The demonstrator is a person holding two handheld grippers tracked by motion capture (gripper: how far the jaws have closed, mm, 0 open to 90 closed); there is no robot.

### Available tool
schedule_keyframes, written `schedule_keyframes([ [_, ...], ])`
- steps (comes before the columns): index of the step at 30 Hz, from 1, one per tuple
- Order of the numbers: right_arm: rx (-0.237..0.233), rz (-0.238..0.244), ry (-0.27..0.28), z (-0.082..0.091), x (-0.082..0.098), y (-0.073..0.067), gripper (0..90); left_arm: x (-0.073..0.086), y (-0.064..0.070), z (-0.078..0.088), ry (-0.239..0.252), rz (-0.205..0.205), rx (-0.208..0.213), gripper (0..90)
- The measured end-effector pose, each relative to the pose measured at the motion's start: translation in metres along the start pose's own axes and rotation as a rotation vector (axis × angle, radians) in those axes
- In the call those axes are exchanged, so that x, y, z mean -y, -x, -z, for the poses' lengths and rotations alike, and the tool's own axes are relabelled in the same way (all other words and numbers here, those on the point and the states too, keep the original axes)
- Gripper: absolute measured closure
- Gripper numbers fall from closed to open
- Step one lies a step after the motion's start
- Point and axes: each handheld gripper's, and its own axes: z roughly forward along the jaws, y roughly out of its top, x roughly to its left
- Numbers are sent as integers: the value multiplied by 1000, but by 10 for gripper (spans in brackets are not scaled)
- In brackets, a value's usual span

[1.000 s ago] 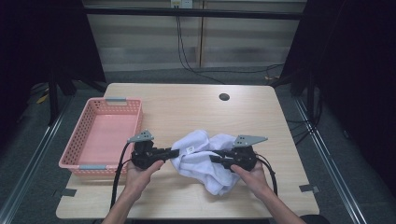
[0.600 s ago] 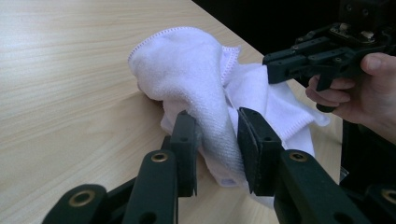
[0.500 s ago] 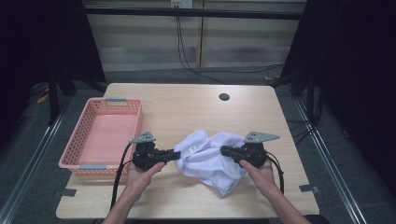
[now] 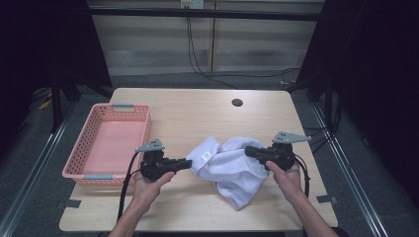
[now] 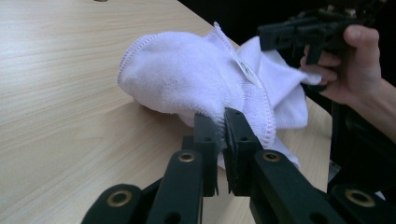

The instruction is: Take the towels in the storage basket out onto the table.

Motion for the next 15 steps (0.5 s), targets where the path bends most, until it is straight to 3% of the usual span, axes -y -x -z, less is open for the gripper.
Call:
schedule_keyframes([
  [2, 52, 8, 19, 6, -5, 8, 900, -2, -2, 6, 20, 18, -20, 857],
  [3, 77, -11, 37, 11, -7, 14, 900, -2, -4, 10, 33, 26, -27, 858],
  [5, 74, -23, 64, 22, -12, 26, 900, -3, -7, 16, 68, 45, -12, 857],
  [6, 7, -36, 60, 24, -14, 29, 860, -4, -7, 15, 68, 47, -11, 854],
  [7, -45, -10, 44, 23, -14, 25, 812, -4, -7, 13, 62, 48, -11, 853],
  [8, -18, 42, 15, 18, -13, 16, 737, -4, -5, 10, 57, 50, -7, 853],
  [9, -42, 67, -6, 12, -11, 7, 680, -4, -5, 7, 52, 42, -5, 852],
  [12, -148, 60, -28, -11, -4, -15, 625, -6, -4, 3, 62, 60, 16, 855],
  [15, -209, 85, -73, -34, 0, -34, 592, -7, -3, -3, 74, 79, 29, 858],
])
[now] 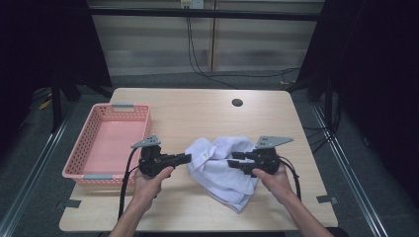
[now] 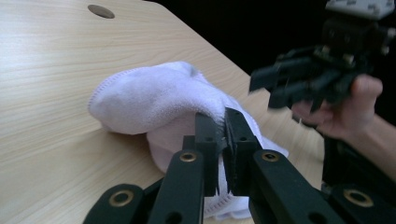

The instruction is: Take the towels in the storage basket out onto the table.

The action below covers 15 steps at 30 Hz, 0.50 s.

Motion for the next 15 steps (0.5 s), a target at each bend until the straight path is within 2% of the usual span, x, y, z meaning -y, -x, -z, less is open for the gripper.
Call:
schedule_keyframes([
  [5, -109, 21, -16, -24, -2, -22, 510, -1, 6, -12, -14, -9, 23, 859],
  [7, -98, 41, -41, -33, 1, -29, 433, -2, 7, -16, -18, -10, 32, 859],
  [9, -90, 46, -69, -43, 6, -31, 397, -2, 10, -19, -23, -4, 47, 859],
  [12, -91, 56, -78, -53, 8, -35, 362, -2, 15, -24, -30, -10, 54, 857],
  [13, -82, 63, -79, -55, 7, -37, 436, -3, 16, -25, -38, -19, 63, 857],
  [14, -53, 77, -84, -55, 6, -38, 523, -2, 17, -25, -37, -12, 72, 857],
  [15, -26, 60, -83, -56, 6, -37, 566, -2, 16, -26, -33, -1, 84, 857],
])
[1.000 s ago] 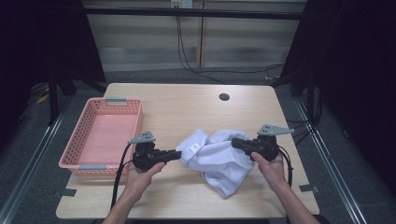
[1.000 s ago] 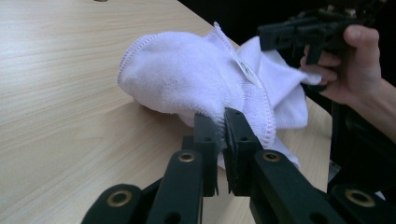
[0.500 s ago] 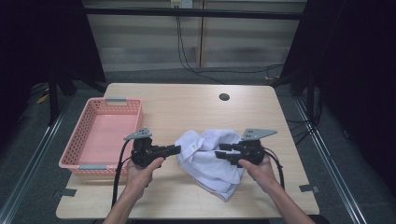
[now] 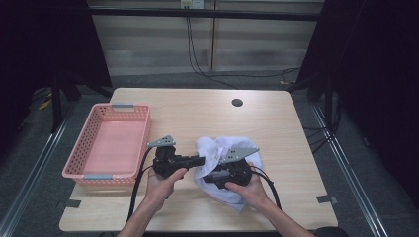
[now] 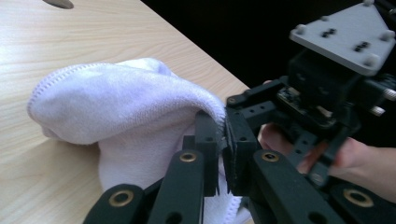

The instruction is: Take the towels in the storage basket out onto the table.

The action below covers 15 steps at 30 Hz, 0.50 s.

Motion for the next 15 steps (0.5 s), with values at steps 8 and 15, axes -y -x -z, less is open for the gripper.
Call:
schedule_keyframes([
  [8, 100, -51, 94, 29, -3, 16, 781, -4, -1, 21, 44, -19, -39, 862],
  [15, 220, -97, 199, 75, -14, 45, 885, -7, 2, 32, 79, -24, -30, 863],
])
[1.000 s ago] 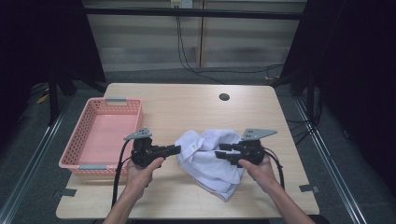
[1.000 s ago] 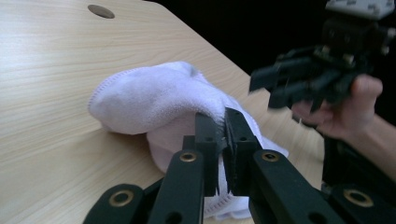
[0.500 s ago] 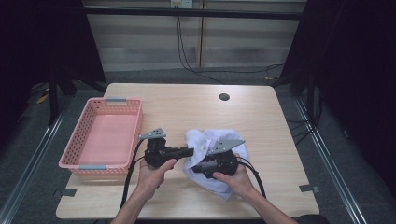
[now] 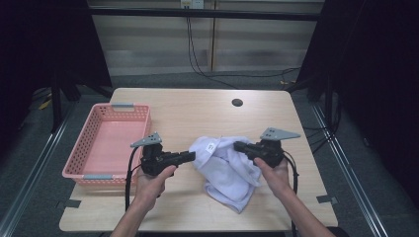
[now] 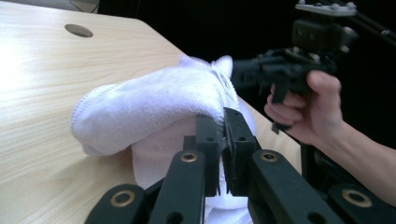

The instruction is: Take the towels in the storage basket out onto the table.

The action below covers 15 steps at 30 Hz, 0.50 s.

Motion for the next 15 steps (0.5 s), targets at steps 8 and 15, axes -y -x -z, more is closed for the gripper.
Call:
schedule_keyframes([
  [8, 16, -34, 26, 13, -12, 26, 891, -6, 8, 4, 8, -23, 22, 863],
  [15, 53, -29, 76, 5, -57, 54, 891, -38, 44, 11, 46, -121, 88, 864],
])
